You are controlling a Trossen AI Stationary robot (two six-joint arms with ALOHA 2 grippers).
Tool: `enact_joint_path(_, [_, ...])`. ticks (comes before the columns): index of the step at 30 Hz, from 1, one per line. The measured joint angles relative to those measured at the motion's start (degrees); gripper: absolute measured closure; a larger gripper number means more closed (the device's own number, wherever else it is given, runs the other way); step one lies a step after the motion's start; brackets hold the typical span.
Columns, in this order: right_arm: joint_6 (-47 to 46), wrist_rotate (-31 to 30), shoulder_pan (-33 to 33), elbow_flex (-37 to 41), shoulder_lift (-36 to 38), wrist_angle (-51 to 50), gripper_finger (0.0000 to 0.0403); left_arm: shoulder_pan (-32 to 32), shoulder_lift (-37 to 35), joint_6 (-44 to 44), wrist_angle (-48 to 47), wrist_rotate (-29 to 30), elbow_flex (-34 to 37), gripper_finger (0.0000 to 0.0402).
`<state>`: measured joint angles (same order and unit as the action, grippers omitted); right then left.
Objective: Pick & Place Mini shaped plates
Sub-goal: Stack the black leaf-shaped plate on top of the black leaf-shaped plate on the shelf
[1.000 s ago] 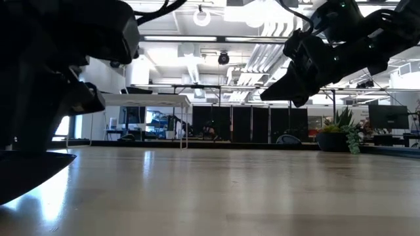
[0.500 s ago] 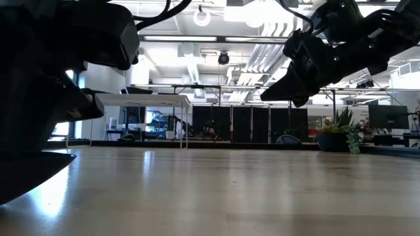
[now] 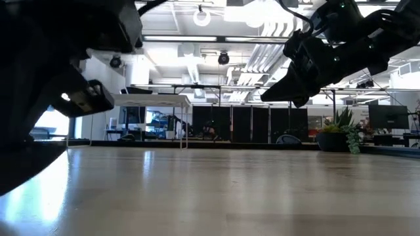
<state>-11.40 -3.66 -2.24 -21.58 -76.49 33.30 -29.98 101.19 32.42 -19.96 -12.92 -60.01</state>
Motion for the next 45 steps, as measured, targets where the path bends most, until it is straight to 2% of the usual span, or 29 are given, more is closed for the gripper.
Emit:
enact_joint_path(5, [-0.02, 0.0, 0.01, 0.0, 0.0, 0.0, 0.0401, 2.25, -0.31, -6.64, -10.13, 0.4, -4.54, 0.04])
enact_joint_path(11, [-0.07, 0.0, 0.02, 0.0, 0.0, -0.07, 0.0396, 8.12, -3.84, -19.45, -25.66, 4.96, -8.33, 0.0401])
enact_joint_path(17, [-0.07, 0.0, 0.02, 0.0, 0.0, -0.94, 0.0401, 17.27, -10.31, -31.64, -38.23, 12.69, -8.51, 0.0401])
enact_joint_path(22, [-0.07, 0.0, 0.02, 0.0, 0.0, -1.04, 0.0396, 26.31, -12.99, -41.6, -44.98, 19.48, -8.45, 0.0401])
enact_joint_path(28, [-0.07, 0.02, 0.02, 0.0, 0.0, -1.38, 0.0401, 36.53, -14.14, -52.64, -42.74, 21.3, -4.78, 0.0401])
enact_joint_path(33, [-0.09, 0.01, 0.02, 0.0, 0.0, -1.58, 0.0398, 41.79, -13.92, -59.15, -38.56, 21.62, 0.83, 0.0401])
enact_joint_path(40, [-0.42, 0.01, 0.02, 0.0, 0.0, -1.81, 0.0401, 47.83, -13.94, -63.62, -36.38, 21.25, 5.24, 0.0401])
enact_joint_path(45, [-0.51, 0.0, 0.02, 0.0, -0.01, -1.84, 0.0397, 51.15, -13.94, -63.66, -37.7, 19.33, 5.49, 0.04])
